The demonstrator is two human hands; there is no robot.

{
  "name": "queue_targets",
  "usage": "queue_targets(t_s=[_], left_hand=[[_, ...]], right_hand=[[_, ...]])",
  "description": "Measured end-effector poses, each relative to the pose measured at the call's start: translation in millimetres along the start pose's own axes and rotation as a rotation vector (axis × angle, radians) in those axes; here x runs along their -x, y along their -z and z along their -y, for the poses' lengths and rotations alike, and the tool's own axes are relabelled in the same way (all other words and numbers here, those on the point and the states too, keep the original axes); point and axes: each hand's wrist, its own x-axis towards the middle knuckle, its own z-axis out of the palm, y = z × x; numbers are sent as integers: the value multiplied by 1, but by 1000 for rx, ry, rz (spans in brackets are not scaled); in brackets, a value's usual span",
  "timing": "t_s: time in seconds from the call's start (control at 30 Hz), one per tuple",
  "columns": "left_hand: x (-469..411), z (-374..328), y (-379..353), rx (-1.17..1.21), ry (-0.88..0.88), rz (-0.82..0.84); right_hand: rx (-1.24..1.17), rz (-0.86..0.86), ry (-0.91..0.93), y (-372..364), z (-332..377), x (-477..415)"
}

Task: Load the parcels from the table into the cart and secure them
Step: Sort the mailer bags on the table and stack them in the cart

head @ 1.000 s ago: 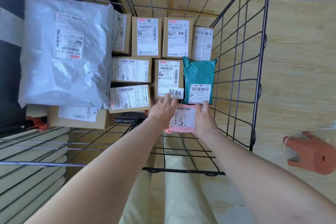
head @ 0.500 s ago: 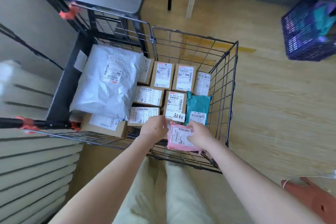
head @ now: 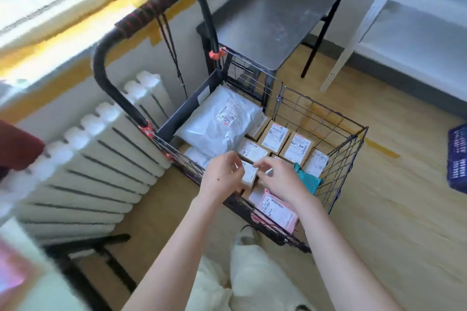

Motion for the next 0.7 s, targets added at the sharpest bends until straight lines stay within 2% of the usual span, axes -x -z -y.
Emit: queue_targets(t_s=[0.2,0.33,0.7], left_hand=[[65,19,49,85,48,-230],[125,37,74,52,89,-342],[303,83,120,198,332,-691]], right_hand=[[73,73,185,-13,64,40],[162,106,306,-34,99,76],[230,270,633,-118,166,184]])
